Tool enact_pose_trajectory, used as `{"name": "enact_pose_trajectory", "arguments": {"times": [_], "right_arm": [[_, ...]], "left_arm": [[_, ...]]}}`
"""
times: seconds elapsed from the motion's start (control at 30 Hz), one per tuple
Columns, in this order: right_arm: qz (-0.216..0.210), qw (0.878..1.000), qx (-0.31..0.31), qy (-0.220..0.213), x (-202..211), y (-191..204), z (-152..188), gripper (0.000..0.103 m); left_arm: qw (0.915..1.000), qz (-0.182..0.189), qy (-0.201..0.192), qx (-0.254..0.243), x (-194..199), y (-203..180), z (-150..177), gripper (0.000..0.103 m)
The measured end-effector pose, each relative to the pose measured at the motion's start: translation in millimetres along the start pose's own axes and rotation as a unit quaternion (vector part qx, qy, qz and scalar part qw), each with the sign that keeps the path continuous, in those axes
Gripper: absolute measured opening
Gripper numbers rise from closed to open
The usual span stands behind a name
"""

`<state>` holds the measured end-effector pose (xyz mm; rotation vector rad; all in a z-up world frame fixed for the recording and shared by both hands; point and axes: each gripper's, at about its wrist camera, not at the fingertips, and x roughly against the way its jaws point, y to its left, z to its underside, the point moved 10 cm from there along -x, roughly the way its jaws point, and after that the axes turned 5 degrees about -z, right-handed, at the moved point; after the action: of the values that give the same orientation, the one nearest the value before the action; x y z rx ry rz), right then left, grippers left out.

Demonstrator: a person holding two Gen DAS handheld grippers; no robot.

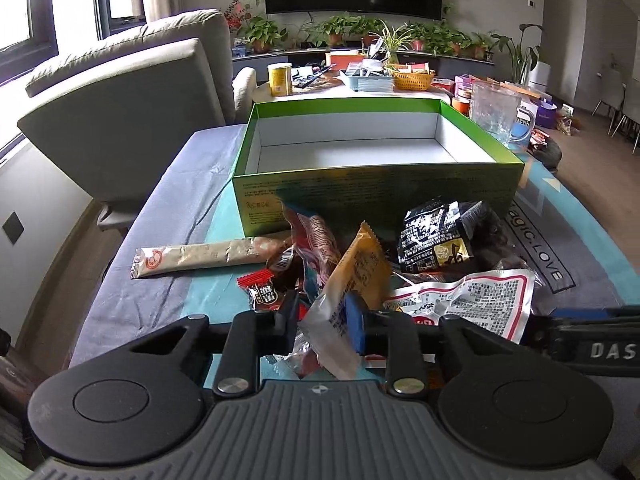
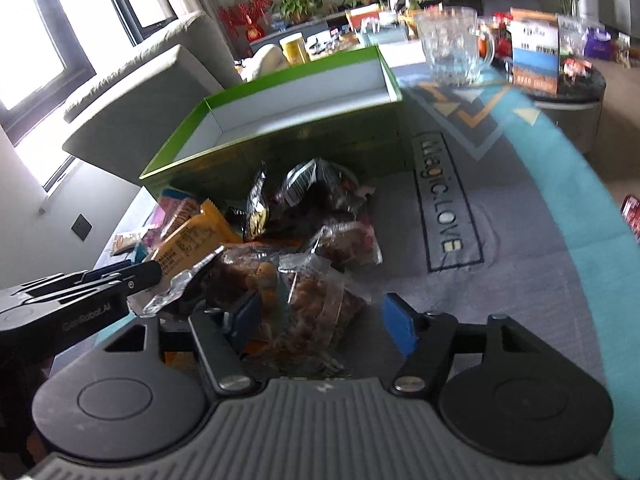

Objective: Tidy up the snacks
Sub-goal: 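Grasp the yellow pastry packet with the left tool while the right tool grasps a clear bag of brown snacks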

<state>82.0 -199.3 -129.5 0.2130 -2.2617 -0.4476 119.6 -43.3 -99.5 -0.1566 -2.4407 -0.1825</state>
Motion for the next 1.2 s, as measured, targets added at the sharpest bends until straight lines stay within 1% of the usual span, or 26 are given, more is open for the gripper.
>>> {"name": "enact_pose_trajectory", "arguments": {"times": [0.07,0.17,0.23,0.27,0.3,0.4,0.5,0.57,0.77,0.97,1.1,1.2], "right_arm": [[-0.006,1.0,-0.011,0.012,-6,-1,3,0.054],[-0.007,1.0,-0.008,0.008,-5,0,2,0.054],[-0.008,1.0,-0.007,0.005,-6,0,2,0.054],[-0.011,1.0,-0.007,0.006,-5,-1,3,0.045],[-0.013,1.0,-0.005,0.005,-6,-1,3,0.044],[-0.021,1.0,-0.005,-0.002,-4,1,3,0.042],[-0.028,0.999,-0.008,-0.012,1,3,0,0.041],[-0.028,0.999,-0.006,-0.024,7,4,-5,0.041],[-0.032,0.998,-0.002,-0.053,23,6,-17,0.041],[-0.037,0.997,-0.006,-0.063,27,6,-19,0.041],[-0.04,0.997,-0.007,-0.068,31,6,-19,0.041],[-0.043,0.997,-0.01,-0.07,31,6,-20,0.041]], "left_arm": [[1.0,0.0,0.003,-0.003,-2,0,1,0.029],[0.9998,0.005,0.011,-0.013,-7,-3,3,0.036],[0.9996,0.012,0.014,-0.02,-8,-7,4,0.037],[0.9996,0.01,0.014,-0.023,-7,-8,5,0.037],[0.9994,0.007,0.012,-0.03,-7,-10,6,0.035],[0.999,0.008,0.002,-0.043,-2,-12,7,0.02],[0.9991,0.036,-0.001,-0.02,4,-10,4,0.012],[0.999,0.042,-0.005,-0.009,9,-8,0,0.011],[0.9982,0.05,-0.033,-0.002,27,-10,-13,0.009],[0.9978,0.046,-0.048,0.006,49,-2,-20,0.009],[0.9961,0.049,-0.073,0.011,68,4,-29,0.009],[0.9948,0.052,-0.086,0.014,73,4,-36,0.009]]}}
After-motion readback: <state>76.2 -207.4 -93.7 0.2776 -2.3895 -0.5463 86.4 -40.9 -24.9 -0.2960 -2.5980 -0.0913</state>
